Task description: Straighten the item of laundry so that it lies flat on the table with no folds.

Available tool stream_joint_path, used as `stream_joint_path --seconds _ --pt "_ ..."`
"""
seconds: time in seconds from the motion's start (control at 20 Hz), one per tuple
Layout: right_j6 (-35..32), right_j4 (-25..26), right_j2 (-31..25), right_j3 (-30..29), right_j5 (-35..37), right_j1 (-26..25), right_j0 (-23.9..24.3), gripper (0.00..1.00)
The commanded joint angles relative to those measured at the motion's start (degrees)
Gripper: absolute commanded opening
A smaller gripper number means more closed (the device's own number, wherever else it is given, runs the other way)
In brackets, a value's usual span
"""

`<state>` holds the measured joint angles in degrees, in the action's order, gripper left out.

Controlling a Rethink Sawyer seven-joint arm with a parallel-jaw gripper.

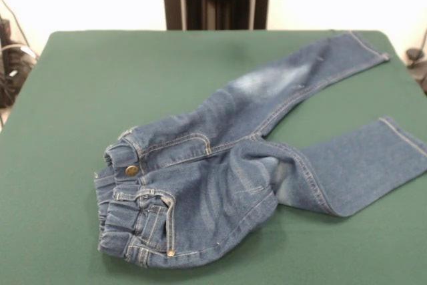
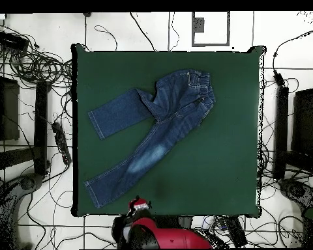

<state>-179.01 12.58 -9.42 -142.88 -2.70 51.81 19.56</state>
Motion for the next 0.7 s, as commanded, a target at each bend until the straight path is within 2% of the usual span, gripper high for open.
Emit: stream_joint_path --seconds 0.05,0.4,0.7 --pt "10.4 1.0 -7.5 13.1 13.8 6.8 -1.8 1.0" --pt "7.3 1.8 -6.7 19.6 15.9 2.7 -4.4 1.0" --pt "7.9 -0.4 -9.9 20.9 21.2 3.6 -3.2 1.0"
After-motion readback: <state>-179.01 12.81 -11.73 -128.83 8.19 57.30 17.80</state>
